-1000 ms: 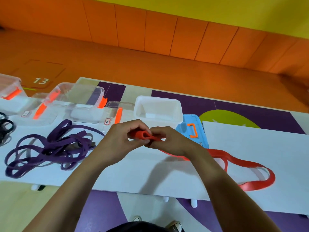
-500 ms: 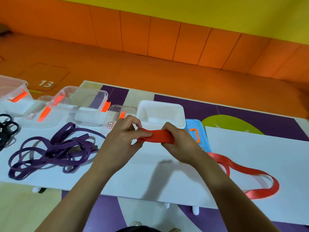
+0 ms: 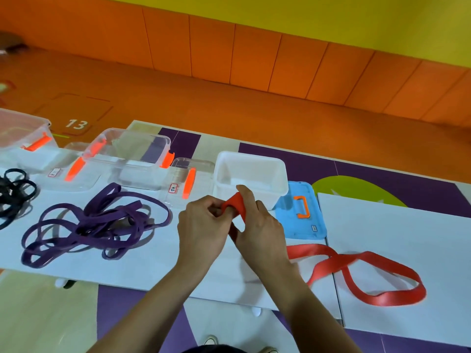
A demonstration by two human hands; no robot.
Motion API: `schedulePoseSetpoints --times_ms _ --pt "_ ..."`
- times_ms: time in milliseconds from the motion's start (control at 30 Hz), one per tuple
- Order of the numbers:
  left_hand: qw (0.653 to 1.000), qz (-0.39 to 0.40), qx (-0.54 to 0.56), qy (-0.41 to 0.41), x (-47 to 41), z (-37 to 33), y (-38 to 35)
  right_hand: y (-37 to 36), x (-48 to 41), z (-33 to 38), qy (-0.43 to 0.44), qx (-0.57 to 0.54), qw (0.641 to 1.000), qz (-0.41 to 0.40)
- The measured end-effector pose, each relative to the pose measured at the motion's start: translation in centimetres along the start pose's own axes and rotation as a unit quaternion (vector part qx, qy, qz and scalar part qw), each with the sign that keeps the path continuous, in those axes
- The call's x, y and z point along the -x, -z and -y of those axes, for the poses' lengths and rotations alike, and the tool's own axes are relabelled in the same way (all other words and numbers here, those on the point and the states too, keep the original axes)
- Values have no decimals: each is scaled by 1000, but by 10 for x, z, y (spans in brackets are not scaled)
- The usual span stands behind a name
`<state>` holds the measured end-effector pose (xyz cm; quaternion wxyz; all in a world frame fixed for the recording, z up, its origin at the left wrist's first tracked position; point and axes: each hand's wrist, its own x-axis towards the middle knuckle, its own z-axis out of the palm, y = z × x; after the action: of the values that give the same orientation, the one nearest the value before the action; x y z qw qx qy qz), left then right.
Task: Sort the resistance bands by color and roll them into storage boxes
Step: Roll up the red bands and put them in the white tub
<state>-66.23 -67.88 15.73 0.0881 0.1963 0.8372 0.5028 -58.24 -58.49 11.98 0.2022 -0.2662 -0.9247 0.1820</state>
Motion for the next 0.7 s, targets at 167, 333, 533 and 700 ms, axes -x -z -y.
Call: schedulePoseSetpoints --times_ms 167,333,533,700 --pt "991 129 16 -20 -3 6 12 15 -7 -14 4 11 998 63" --pt "969 219 109 46 -17 8 25 46 -26 -24 26 -4 987 159" --pt "917 358 175 11 -40 -6 32 72 -39 -9 85 -63 966 236" --pt "918 339 206 5 -32 -4 32 76 -32 -11 87 -89 960 252"
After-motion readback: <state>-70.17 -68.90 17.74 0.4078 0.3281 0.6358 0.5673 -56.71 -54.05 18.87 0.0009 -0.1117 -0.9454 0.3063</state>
